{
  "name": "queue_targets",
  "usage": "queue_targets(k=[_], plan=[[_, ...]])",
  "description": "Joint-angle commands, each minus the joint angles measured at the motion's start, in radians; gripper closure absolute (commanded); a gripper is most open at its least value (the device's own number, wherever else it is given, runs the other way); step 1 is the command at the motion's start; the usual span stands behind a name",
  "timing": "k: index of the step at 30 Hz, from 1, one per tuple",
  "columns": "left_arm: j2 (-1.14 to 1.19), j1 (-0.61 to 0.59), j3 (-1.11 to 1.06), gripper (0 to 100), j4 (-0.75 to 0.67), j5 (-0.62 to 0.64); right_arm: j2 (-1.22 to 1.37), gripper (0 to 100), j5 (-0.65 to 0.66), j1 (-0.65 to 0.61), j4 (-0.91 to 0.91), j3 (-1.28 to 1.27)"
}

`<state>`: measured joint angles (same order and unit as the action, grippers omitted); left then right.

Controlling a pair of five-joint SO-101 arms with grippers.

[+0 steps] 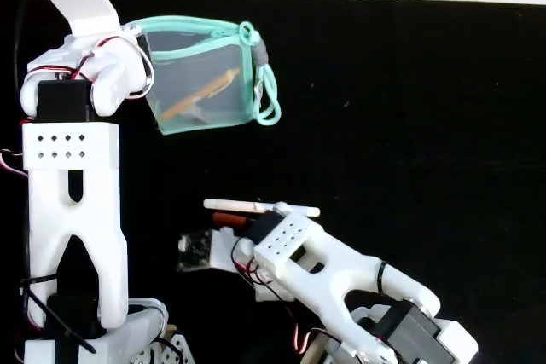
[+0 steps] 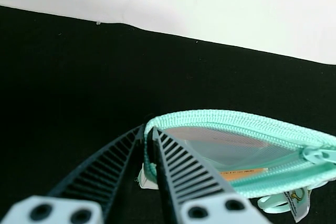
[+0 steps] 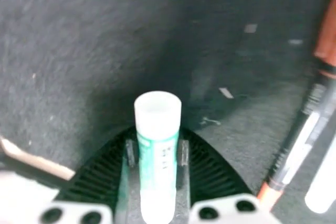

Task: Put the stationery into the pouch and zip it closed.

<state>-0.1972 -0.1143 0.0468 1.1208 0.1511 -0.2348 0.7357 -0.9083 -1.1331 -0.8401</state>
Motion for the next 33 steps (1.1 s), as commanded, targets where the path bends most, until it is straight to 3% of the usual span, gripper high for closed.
queue_targets(k=[1,10,19,33], plan=[[0.016,0.012,-0.018,99,-0.002,0.006,-0.008,99.1,-0.091,0.074,-0.033,0.128],[0.016,0.012,-0.019,99,-0.002,0.006,-0.008,99.1,-0.259,0.228,-0.081,0.346],[0.016,0.012,-0.019,99,-0.002,0.006,-0.008,99.1,-0.399,0.262,-0.081,0.608],[0.016,0.016,-0.021,99,-0.002,0.006,0.005,99.1,-0.483,0.263,-0.074,1.056]])
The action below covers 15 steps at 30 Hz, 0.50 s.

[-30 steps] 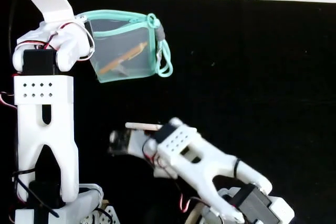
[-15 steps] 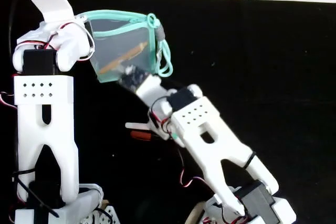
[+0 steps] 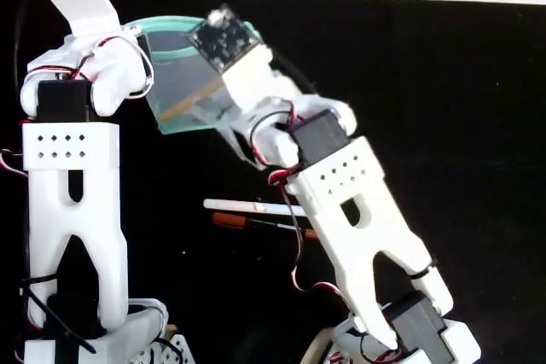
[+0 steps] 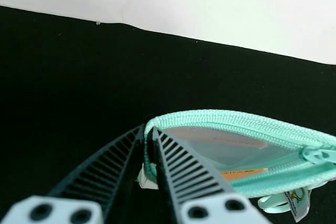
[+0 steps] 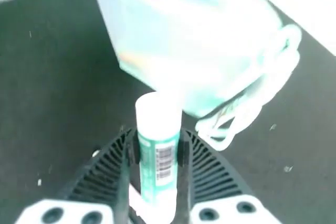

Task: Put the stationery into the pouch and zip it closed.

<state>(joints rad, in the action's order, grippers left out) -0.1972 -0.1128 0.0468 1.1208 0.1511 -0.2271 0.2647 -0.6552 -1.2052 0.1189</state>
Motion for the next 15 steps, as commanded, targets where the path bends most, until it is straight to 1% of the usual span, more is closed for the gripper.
queue_targets(k=[1,5,15], plan=[[0.016,0.015,-0.021,99,-0.002,0.006,-0.001,99.1,-0.012,0.010,-0.002,0.124],[0.016,0.015,-0.021,99,-0.002,0.006,0.082,99.1,-0.012,0.010,-0.001,0.277],[0.016,0.013,-0.019,99,-0.002,0.006,0.452,99.1,-0.012,0.010,0.019,0.881]])
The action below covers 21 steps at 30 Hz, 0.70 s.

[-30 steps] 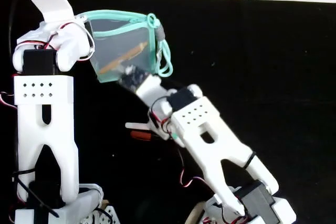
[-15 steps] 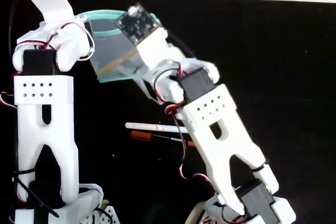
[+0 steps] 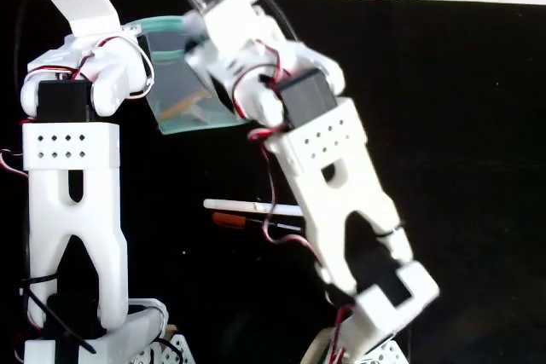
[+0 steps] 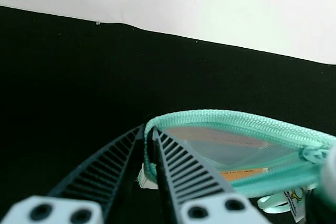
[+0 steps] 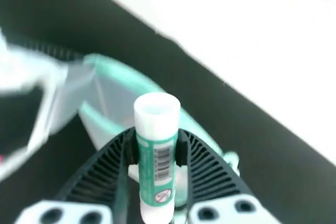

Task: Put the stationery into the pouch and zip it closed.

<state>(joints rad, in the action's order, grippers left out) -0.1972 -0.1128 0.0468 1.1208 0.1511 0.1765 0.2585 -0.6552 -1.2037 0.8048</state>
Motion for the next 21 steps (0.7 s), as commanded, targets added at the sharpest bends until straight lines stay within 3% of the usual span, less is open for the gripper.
queue_targets(k=[1,21], plan=[[0.016,0.013,-0.018,99,-0.002,0.006,0.076,99.1,-0.006,0.010,0.018,0.249],[0.016,0.013,-0.019,99,-0.002,0.006,0.424,99.1,-0.011,-0.058,0.018,0.702]])
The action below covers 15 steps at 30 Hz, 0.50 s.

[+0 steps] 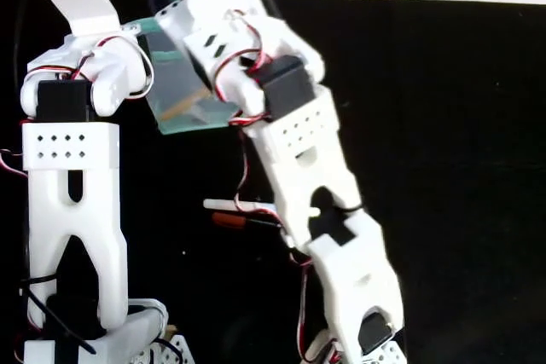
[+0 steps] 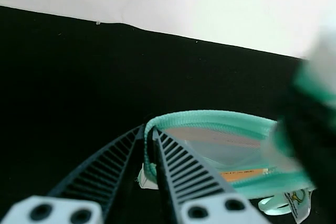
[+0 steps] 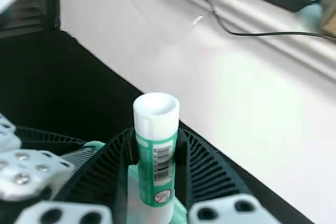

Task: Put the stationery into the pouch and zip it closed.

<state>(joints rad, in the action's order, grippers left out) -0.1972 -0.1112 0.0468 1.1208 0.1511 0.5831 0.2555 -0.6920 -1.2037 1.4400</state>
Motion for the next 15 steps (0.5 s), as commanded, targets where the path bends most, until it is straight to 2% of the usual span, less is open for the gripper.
queue_targets(k=[1,5,11,15], plan=[[0.016,0.012,-0.019,99,-0.002,0.006,0.038,99.1,-0.008,-0.030,0.018,0.084],[0.016,0.010,-0.019,99,-0.002,0.006,0.119,99.1,-0.008,-0.044,-0.027,0.170],[0.016,0.008,-0.018,99,-0.002,0.006,0.232,99.1,-0.008,-0.016,-0.188,0.340],[0.016,0.008,-0.019,99,-0.002,0.006,0.236,99.1,-0.008,0.013,-0.232,0.334]])
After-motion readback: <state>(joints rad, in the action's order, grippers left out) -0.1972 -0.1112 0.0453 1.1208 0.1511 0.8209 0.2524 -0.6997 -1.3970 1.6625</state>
